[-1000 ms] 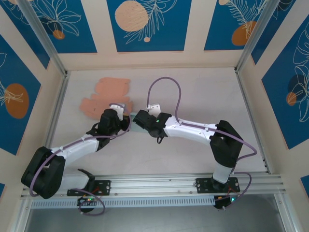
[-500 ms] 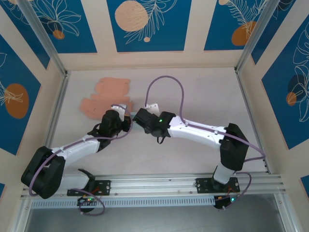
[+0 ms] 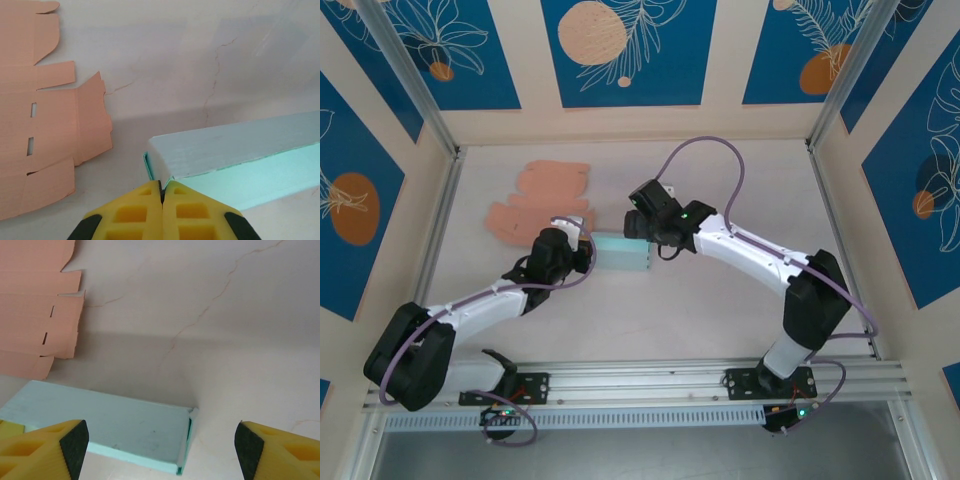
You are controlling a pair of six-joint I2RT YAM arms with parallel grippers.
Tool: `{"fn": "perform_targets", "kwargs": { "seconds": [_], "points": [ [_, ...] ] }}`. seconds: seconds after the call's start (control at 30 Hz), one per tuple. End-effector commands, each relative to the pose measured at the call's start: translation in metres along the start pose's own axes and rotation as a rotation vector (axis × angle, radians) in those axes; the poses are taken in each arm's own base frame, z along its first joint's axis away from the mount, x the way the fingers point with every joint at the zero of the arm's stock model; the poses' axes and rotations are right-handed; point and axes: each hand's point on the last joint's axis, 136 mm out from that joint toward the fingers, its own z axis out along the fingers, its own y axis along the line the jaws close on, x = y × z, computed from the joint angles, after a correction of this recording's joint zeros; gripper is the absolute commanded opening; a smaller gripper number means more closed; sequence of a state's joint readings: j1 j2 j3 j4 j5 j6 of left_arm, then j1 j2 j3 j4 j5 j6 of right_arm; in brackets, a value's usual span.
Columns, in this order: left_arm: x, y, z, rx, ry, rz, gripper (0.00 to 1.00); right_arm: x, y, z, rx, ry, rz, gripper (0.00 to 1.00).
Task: Fold the paper box
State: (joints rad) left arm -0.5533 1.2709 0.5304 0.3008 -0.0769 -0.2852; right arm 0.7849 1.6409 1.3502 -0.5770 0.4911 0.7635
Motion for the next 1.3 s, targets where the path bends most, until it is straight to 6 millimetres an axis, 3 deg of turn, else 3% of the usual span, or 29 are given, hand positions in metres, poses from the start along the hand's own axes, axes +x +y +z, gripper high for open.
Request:
{"fn": "perform_targets", "kwargs": {
  "seconds": [0.0, 0.3, 0.37, 0.6, 0.7, 0.83, 1.07, 1.27],
  "points": [
    [0.037, 0.001, 0.002, -0.009, 0.130, 0.020, 0.00, 0.013, 0.010, 0.016, -0.075, 0.065, 0.042, 0.79],
    [0.040, -0.001, 0.002, 0.004, 0.134, 0.009, 0.00, 0.053, -0.012, 0.048, -0.045, 0.146, 0.083, 0.70],
    [0.039, -0.002, 0.001, 0.007, 0.131, 0.007, 0.05, 0.061, -0.015, 0.052, -0.052, 0.156, 0.098, 0.69],
    [0.037, -0.012, -0.007, 0.060, 0.153, -0.018, 0.53, 0.080, -0.027, 0.066, -0.025, 0.175, 0.129, 0.65],
    [0.031, -0.019, -0.018, 0.091, 0.150, -0.046, 0.76, 0.083, -0.032, 0.069, -0.010, 0.171, 0.135, 0.64],
    [0.019, -0.029, -0.036, 0.139, 0.138, -0.116, 0.98, 0.088, -0.035, 0.073, -0.010, 0.165, 0.138, 0.64],
    [-0.010, -0.027, -0.056, 0.102, 0.102, -0.211, 1.00, 0.096, -0.034, 0.080, -0.029, 0.136, 0.123, 0.64],
    [-0.028, -0.009, -0.039, -0.006, 0.106, -0.225, 1.00, 0.102, -0.035, 0.084, -0.028, 0.124, 0.110, 0.64]
  ]
}}
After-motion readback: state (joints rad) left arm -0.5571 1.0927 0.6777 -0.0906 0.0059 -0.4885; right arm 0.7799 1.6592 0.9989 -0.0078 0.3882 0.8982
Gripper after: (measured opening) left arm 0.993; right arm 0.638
